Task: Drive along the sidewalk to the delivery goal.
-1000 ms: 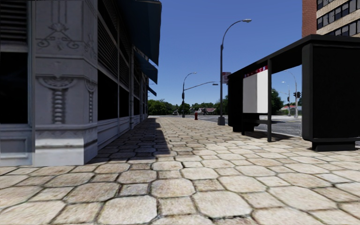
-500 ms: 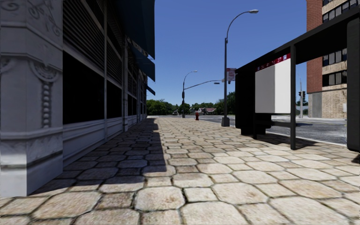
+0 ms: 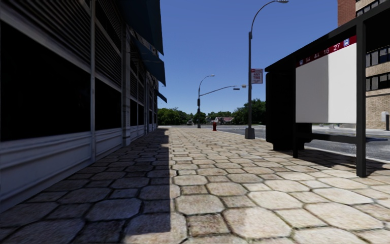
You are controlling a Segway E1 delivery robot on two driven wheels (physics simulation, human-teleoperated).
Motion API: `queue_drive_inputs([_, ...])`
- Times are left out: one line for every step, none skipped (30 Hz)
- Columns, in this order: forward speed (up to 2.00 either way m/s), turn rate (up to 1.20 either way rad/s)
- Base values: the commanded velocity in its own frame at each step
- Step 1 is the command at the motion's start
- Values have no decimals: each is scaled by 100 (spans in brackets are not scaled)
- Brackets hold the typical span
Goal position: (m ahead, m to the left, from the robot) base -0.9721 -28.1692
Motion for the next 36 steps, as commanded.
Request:
queue_drive_inputs([200, 0])
queue_drive_inputs([200, 0])
queue_drive_inputs([200, 0])
queue_drive_inputs([200, 0])
queue_drive_inputs([200, 0])
queue_drive_inputs([200, 0])
queue_drive_inputs([200, 0])
queue_drive_inputs([200, 0])
queue_drive_inputs([200, 0])
queue_drive_inputs([200, 0])
queue_drive_inputs([200, 0])
queue_drive_inputs([200, 0])
queue_drive_inputs([200, 0])
queue_drive_inputs([200, 0])
queue_drive_inputs([200, 0])
queue_drive_inputs([200, 0])
queue_drive_inputs([200, 0])
queue_drive_inputs([200, 0])
queue_drive_inputs([200, 0])
queue_drive_inputs([200, 0])
queue_drive_inputs([200, 0])
queue_drive_inputs([200, 0])
queue_drive_inputs([200, 0])
queue_drive_inputs([200, 0])
queue_drive_inputs([200, 0])
queue_drive_inputs([200, 0])
queue_drive_inputs([200, 0])
queue_drive_inputs([200, 0])
queue_drive_inputs([200, 0])
queue_drive_inputs([200, 0])
queue_drive_inputs([200, 0])
queue_drive_inputs([200, 0])
queue_drive_inputs([200, 0])
queue_drive_inputs([200, 0])
queue_drive_inputs([200, 0])
queue_drive_inputs([200, 0])
